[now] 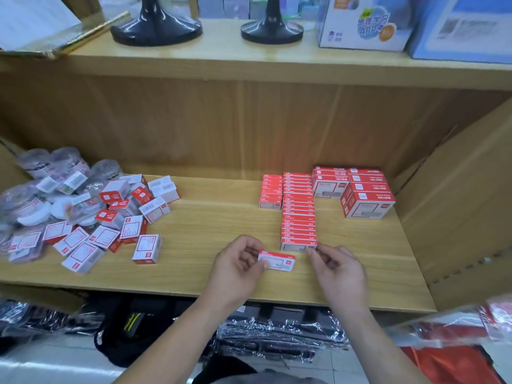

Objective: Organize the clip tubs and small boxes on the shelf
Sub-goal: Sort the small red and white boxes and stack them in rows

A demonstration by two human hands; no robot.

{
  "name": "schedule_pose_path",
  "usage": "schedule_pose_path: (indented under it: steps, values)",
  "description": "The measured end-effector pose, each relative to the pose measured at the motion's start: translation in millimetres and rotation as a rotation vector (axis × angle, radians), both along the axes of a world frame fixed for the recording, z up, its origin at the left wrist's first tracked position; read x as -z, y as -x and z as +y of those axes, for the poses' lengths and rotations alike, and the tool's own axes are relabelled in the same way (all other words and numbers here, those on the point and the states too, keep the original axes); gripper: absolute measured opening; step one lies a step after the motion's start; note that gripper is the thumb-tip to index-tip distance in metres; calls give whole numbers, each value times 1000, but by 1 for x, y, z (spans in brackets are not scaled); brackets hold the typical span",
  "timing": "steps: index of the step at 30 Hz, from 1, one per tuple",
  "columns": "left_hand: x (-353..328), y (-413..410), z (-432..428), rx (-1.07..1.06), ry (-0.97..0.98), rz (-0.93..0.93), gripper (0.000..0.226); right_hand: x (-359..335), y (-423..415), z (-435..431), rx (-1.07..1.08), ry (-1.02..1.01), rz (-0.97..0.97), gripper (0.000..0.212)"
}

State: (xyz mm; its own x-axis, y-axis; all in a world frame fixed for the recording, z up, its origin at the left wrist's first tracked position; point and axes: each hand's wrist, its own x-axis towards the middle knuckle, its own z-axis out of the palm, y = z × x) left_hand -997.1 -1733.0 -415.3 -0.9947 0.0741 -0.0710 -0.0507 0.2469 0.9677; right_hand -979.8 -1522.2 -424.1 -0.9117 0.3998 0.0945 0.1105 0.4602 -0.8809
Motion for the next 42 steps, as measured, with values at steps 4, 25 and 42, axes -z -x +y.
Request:
schedule_pose_path:
  steps: [4,25,42]
  values:
    - [-2,4,17,60,2,-12,26,-8,-2,0,-41,85,24,14]
    - [14,6,37,96,834,419,50,-1,-7,-3,-148,-432,-121,38]
    - [13,-3,13,167,407,285,45,-9,-27,4,-61,20,-40,44]
